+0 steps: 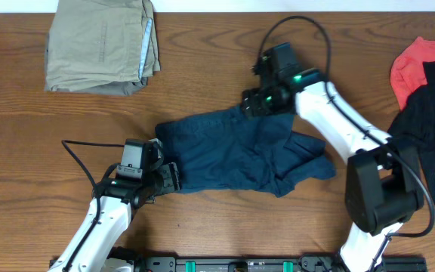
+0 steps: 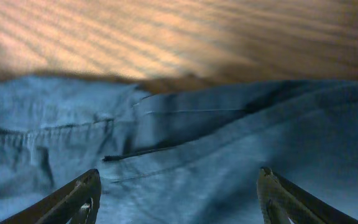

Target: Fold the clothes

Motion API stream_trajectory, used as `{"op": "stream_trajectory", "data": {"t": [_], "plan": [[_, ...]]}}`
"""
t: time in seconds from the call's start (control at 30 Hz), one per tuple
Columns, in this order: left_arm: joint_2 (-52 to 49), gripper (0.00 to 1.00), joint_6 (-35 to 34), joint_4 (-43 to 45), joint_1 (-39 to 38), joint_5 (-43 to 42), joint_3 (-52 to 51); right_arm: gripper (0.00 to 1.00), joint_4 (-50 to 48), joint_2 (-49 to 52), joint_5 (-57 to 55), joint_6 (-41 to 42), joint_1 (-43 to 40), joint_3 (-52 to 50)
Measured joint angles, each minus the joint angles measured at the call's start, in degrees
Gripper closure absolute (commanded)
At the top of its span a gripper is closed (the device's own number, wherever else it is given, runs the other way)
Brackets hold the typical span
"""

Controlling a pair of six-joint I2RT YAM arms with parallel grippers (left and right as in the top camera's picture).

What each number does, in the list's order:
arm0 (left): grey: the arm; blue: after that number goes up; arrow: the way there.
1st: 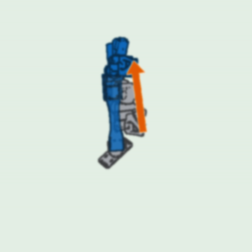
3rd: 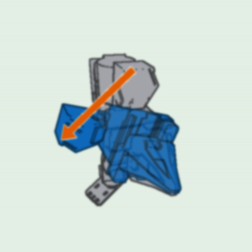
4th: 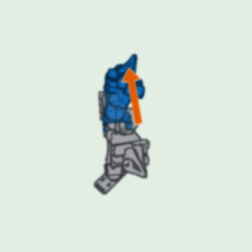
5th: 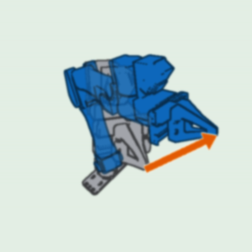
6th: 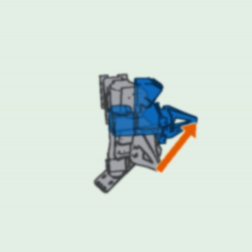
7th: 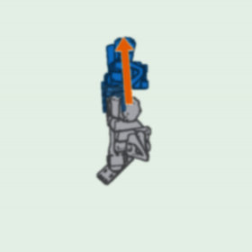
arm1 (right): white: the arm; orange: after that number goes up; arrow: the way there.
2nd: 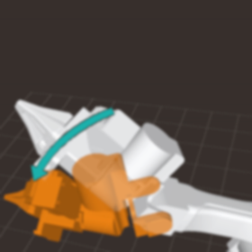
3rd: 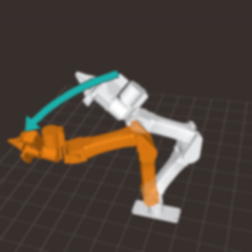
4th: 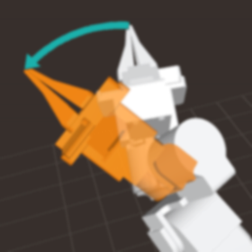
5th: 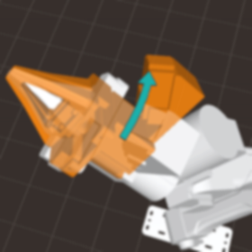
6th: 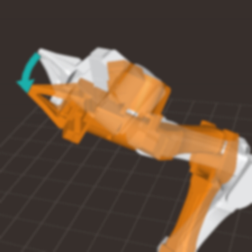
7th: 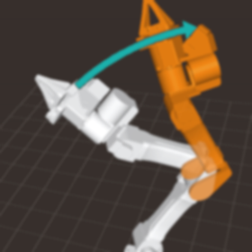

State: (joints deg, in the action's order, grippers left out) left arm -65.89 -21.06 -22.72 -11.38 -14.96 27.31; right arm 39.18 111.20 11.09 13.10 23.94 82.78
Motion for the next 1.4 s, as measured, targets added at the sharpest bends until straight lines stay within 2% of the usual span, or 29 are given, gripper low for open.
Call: {"op": "stream_trajectory", "data": {"t": [0.4, 0.77, 0.83, 0.9, 0.97, 1.07, 1.13, 1.2, 1.27, 1.4], "plan": [[0.0, 0.33, 0.0, 0.7, 0.0, 1.5, -0.4, 0.21, 2.7, 0.0, -13.6, 2.1, 9.7, 0.0], [0.0, 0.33, 0.0, 0.8, 0.0, 1.7, -0.4, 0.23, 2.8, 2.1, -17.2, 3.3, 10.7, 0.0], [0.0, 0.33, 0.0, 0.8, 0.0, 1.7, -0.4, 0.28, 2.9, 3.4, -17.2, 3.5, 10.7, 0.0], [0.0, 0.33, 0.0, 0.8, 0.0, 1.7, -0.4, 0.38, 3.0, 4.1, -17.2, 3.7, 10.7, 0.0], [0.0, 0.33, 0.0, 0.8, 0.0, 1.7, -0.4, 0.53, 2.9, 4.2, -17.3, 4.0, 10.8, 0.0], [0.0, 0.33, 0.0, 0.9, 0.0, 1.7, -0.4, 0.66, 2.7, 4.2, -17.4, 4.4, 10.8, 0.0], [0.0, 0.33, 0.0, 0.9, 0.0, 1.7, -0.4, 0.81, 2.7, 4.2, -17.7, 4.4, 10.8, 0.0], [0.0, 0.33, 0.0, 0.9, 0.0, 1.7, -0.4, 0.92, 2.7, 4.2, -18.2, 4.2, 10.8, 0.0], [0.0, 0.33, 0.0, 0.9, 0.0, 1.7, -0.4, 0.98, 2.8, 4.2, -18.8, 4.5, 10.8, 0.0], [0.0, 0.33, 0.0, 0.9, 0.0, 1.7, -0.4, 0.99, 4.3, 4.2, -19.7, 4.5, 10.8, 0.4]]}}
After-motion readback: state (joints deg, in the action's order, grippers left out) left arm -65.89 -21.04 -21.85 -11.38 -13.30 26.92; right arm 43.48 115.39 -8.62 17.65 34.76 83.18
